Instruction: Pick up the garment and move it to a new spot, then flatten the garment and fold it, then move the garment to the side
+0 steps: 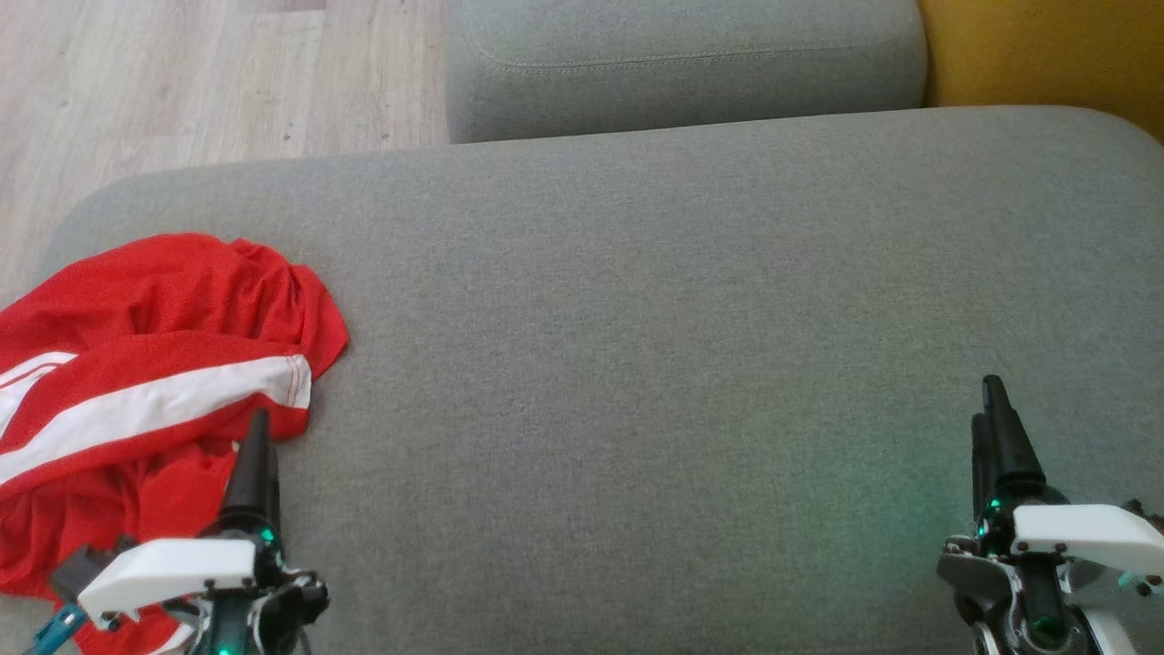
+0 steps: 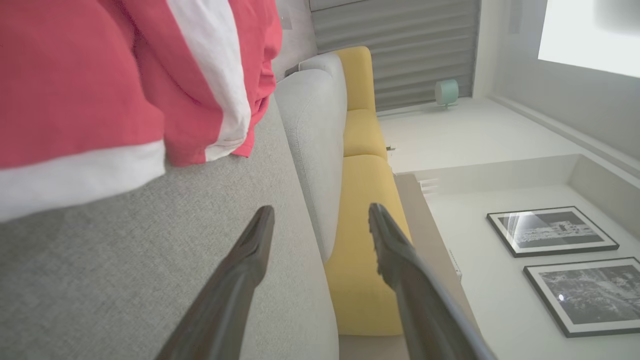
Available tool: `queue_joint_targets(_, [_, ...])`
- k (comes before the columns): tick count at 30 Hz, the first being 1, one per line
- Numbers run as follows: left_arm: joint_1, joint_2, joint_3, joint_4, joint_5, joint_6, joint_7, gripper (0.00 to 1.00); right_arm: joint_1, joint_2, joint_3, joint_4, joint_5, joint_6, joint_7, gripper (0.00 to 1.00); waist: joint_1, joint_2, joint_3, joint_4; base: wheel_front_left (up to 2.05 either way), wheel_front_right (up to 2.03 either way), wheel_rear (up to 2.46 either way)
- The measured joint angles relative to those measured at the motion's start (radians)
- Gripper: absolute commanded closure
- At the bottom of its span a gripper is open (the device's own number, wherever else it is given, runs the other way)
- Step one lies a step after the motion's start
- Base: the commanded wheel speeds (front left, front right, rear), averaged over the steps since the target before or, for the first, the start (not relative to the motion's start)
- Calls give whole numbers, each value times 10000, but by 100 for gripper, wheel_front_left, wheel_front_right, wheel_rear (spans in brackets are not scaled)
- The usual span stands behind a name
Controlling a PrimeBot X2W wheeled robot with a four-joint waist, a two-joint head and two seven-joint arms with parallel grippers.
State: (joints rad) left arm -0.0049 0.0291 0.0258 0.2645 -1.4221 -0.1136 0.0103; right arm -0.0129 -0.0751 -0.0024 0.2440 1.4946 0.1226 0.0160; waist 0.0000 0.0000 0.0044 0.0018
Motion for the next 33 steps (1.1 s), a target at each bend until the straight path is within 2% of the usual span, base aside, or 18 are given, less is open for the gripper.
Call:
queue_joint_targets(9, [-1, 2, -234, -293, 1515, 280, -221, 0, 0, -81, 370, -148, -1185, 0, -267, 0, 0, 0, 26, 11, 0, 0, 0])
queue_joint_targets(26, [-9, 17, -1057, -658, 4884, 1009, -750, 0, -216, -550, 1267, -205, -4736, 0, -765, 0, 0, 0, 21, 22, 0, 0, 0])
queue_joint_targets(33, [-14, 21, -1216, -685, 5971, 1289, -926, 0, -265, -617, 1469, -138, -5655, 0, -970, 0, 0, 0, -12, 36, 0, 0, 0])
